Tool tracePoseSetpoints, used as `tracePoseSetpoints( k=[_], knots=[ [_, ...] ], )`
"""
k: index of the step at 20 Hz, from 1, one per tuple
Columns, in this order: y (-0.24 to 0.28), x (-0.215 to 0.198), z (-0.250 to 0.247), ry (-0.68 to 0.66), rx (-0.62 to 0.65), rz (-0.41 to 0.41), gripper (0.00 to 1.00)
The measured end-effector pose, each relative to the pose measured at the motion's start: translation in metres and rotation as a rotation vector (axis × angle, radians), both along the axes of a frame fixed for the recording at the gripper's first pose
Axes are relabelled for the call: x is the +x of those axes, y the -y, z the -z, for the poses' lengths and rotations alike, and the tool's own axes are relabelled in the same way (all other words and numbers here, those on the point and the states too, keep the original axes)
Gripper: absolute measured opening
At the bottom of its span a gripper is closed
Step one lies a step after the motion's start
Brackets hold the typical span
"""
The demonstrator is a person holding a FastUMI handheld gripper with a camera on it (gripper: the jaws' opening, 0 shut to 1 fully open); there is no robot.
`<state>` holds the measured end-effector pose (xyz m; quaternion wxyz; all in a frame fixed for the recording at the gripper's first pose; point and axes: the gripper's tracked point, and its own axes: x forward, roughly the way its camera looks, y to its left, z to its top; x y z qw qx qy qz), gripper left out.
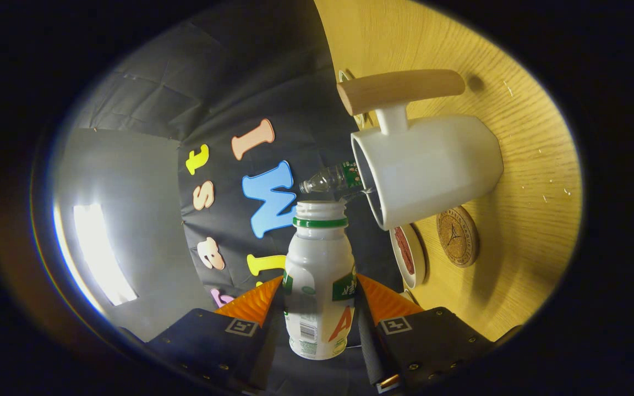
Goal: Take the bottle from table, then pour the juice into the cup, finally place the bottle on the coaster
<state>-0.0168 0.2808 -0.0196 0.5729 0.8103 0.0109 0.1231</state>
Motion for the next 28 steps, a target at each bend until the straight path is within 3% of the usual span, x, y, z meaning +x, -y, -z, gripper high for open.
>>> tracePoseSetpoints(
  k=[28],
  knots=[
    [-0.0039,0.0087,-0.0095,-0.022,0.086,0.05,0.65]
  ],
)
